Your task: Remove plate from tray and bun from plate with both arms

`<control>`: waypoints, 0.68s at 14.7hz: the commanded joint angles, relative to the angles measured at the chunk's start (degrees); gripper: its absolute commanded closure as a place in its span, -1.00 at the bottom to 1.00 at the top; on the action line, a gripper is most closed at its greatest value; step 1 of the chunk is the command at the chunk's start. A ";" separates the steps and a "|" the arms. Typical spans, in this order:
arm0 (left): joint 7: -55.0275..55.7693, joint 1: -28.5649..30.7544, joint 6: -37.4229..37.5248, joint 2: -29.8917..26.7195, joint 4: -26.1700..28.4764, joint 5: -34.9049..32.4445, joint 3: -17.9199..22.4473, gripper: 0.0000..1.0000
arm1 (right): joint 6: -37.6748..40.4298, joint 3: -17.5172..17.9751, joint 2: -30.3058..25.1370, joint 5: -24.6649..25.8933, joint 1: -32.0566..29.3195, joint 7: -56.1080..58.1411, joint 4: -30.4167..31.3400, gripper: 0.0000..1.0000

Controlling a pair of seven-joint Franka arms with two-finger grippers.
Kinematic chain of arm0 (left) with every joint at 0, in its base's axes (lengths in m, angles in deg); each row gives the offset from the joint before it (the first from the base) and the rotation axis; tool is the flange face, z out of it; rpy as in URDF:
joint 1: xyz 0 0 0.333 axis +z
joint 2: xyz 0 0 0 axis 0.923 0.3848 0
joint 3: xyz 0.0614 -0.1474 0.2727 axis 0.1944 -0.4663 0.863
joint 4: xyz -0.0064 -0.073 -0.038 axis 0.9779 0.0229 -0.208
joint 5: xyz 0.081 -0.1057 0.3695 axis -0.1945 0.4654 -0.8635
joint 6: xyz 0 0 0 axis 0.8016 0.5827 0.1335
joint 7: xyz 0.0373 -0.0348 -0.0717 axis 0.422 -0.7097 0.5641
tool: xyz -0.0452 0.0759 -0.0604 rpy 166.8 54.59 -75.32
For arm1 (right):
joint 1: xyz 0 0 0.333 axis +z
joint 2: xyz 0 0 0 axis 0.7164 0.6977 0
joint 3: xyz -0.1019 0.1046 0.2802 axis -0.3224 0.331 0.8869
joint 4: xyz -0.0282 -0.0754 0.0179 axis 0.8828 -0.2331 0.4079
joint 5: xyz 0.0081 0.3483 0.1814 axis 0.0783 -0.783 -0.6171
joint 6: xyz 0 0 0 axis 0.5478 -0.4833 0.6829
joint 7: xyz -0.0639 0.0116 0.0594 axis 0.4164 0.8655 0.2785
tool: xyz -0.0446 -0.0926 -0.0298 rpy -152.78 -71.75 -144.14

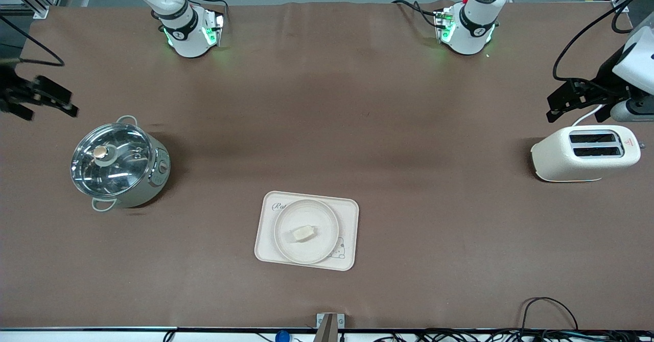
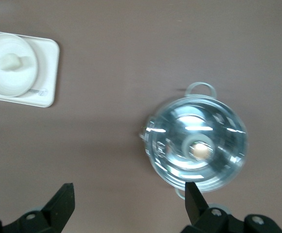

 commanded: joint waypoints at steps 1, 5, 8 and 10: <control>0.77 -0.02 0.93 0.47 -1.32 -0.13 -1.58 -1.00 | -5.54 -0.20 5.73 -4.70 3.34 -3.74 -0.46 -1.00; 0.60 0.15 0.93 0.47 -1.41 -0.22 -2.56 -1.00 | -17.05 -0.11 15.48 -8.94 11.50 -10.17 -0.55 -1.00; 0.25 0.15 0.93 0.47 -1.41 -0.30 -2.56 -1.00 | -23.65 -0.20 23.39 -17.25 15.73 -14.55 -1.16 -1.00; 0.25 0.24 0.93 0.47 -1.41 -0.39 -2.56 -1.00 | -28.03 -0.11 29.01 -21.06 18.27 -14.83 -3.26 -1.00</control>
